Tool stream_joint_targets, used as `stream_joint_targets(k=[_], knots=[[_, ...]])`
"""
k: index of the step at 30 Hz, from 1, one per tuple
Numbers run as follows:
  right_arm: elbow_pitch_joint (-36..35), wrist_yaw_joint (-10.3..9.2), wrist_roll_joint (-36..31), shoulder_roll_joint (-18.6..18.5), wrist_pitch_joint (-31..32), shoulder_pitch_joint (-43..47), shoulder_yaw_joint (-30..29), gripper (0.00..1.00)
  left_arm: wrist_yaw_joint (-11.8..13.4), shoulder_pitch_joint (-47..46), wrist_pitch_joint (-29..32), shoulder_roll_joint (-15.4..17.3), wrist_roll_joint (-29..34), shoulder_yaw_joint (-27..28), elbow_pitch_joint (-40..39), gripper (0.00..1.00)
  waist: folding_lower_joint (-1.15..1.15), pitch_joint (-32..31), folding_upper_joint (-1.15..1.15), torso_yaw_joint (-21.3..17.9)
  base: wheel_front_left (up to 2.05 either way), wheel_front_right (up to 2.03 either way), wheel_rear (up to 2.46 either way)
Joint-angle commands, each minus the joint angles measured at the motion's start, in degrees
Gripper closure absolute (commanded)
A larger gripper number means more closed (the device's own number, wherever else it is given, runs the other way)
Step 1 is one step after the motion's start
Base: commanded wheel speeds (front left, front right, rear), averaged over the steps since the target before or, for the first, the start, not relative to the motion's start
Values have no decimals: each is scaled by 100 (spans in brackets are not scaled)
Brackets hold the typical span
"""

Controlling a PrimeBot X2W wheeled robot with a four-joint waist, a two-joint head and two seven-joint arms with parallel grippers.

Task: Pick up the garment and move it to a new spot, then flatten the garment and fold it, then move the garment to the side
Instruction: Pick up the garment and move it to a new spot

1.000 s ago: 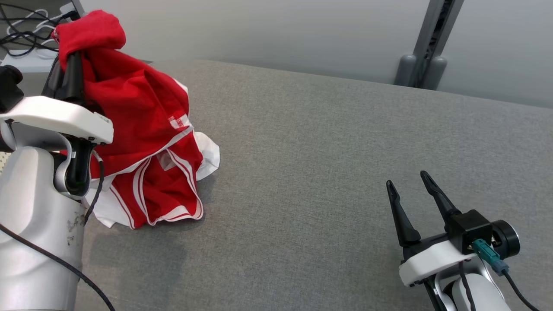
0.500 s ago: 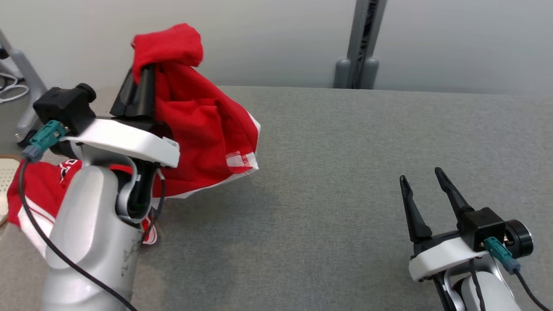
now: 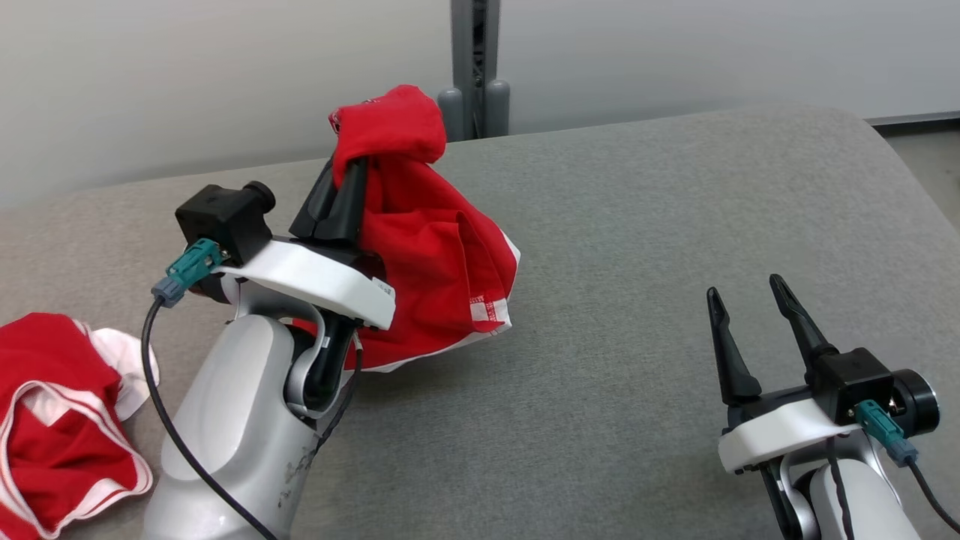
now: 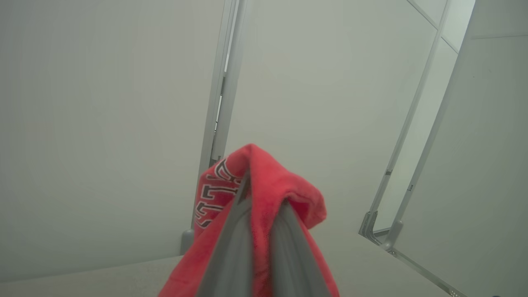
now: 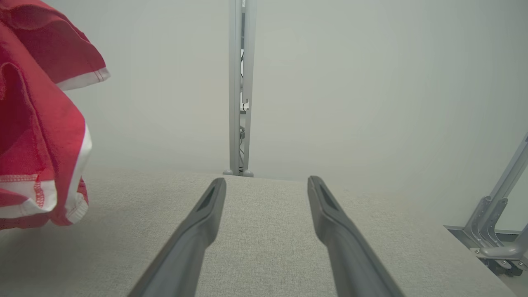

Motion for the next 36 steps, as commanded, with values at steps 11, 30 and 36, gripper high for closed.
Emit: stream_joint_targets(k=[11,30,36], knots=[[-94,1,184,-24,-32,-178,-18,0,140,-300,-322,-8,-295,-755,742,100,0,528,0,-985,0,0,0],[-77,1,447,-24,-32,-293,72,0,229,-903,-428,-12,-1175,-2961,2085,0,0,950,0,-1444,0,0,0],[-60,1,336,-24,-32,-281,-1,0,276,-998,-537,-12,-1470,-3105,2191,0,0,852,0,-1163,0,0,0]])
